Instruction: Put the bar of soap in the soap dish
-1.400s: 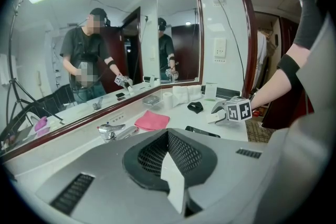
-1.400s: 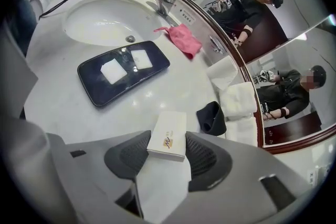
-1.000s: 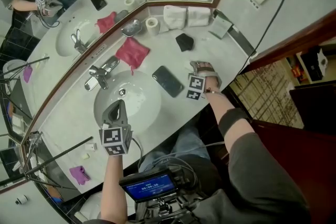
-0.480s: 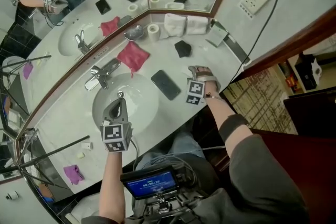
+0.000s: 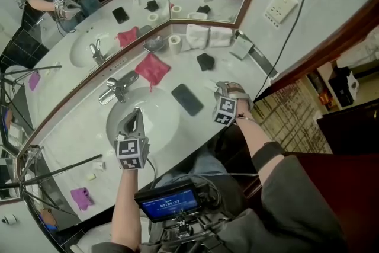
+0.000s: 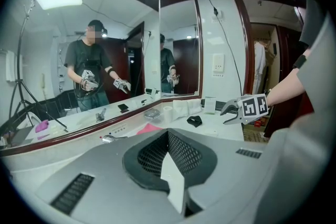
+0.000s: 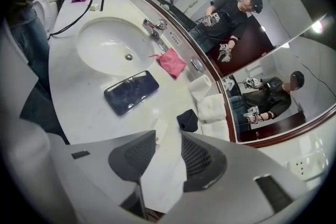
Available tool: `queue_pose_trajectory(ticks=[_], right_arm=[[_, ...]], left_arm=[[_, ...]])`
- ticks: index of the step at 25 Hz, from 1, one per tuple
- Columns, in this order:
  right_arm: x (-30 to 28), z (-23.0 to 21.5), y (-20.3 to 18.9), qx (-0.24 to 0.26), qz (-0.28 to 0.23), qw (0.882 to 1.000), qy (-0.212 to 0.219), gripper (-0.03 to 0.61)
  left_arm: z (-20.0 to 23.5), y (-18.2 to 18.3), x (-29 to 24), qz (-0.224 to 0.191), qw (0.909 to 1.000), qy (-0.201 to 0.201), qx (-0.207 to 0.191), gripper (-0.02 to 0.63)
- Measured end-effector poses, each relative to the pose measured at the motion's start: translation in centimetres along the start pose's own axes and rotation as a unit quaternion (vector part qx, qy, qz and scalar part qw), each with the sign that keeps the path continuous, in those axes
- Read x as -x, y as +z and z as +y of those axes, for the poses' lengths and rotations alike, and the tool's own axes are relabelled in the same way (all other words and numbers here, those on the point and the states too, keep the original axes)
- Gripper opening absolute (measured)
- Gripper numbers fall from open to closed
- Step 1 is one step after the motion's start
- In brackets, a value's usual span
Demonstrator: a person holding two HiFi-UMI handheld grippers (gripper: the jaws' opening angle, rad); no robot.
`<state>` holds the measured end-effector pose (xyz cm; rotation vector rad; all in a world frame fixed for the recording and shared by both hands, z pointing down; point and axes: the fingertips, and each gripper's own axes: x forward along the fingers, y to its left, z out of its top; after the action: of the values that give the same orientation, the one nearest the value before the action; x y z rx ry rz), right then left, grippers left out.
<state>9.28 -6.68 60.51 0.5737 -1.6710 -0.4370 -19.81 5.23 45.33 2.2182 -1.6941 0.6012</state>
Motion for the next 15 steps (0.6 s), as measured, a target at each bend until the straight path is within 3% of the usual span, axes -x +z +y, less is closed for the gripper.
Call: queue_pose_trajectory(ticks=[3, 6, 15], right_arm=[[1.3, -0.5, -2.1, -0.029, 0.009, 0.999, -0.018, 0.088], [2.4, -0.3, -4.4, -0.056, 0.021, 0.998, -0.03, 0.037], [4.9, 0.9, -7.8, -0.134, 0.033, 0.989, -0.045, 0.017]], left_arm=[[0.6, 0.2, 0.6, -0.003, 1.0, 0.003, 0.0, 0.0], [1.1, 0.1, 1.2, -0.005, 1.0, 0.006, 0.0, 0.0], [1.7, 0.5, 2.6, -0.016, 0.9998, 0.007, 0.001, 0.0]])
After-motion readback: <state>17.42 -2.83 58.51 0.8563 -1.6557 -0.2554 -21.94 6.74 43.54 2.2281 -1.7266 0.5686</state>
